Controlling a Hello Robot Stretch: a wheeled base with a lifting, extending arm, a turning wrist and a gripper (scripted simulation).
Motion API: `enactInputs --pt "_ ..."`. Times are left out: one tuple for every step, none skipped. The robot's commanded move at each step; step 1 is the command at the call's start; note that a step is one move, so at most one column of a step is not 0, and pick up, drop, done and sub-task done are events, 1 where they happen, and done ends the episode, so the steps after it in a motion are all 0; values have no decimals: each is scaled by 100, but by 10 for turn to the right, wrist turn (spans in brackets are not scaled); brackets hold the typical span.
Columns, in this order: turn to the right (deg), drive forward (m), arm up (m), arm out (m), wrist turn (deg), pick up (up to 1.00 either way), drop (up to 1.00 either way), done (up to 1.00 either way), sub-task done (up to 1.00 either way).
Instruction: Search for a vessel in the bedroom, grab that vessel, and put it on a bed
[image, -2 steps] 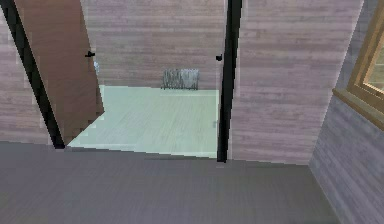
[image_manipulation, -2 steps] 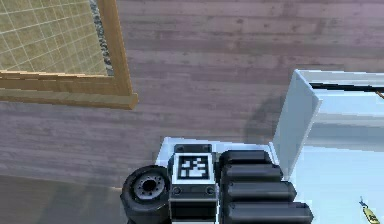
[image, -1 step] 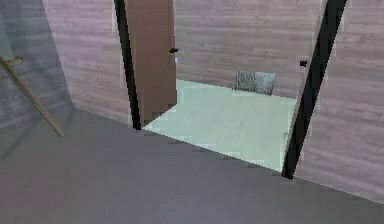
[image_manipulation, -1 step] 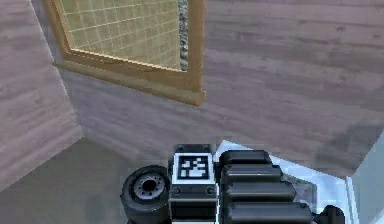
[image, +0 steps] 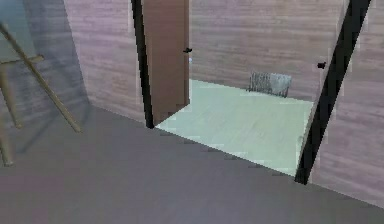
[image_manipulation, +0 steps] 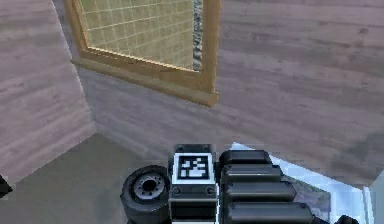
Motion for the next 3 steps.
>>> enactInputs --pt "0 40 0 0 0 0 0 0 0" --pt "-450 0 0 0 0 0 0 0 0" --pt "-360 0 0 0 0 0 0 0 0"
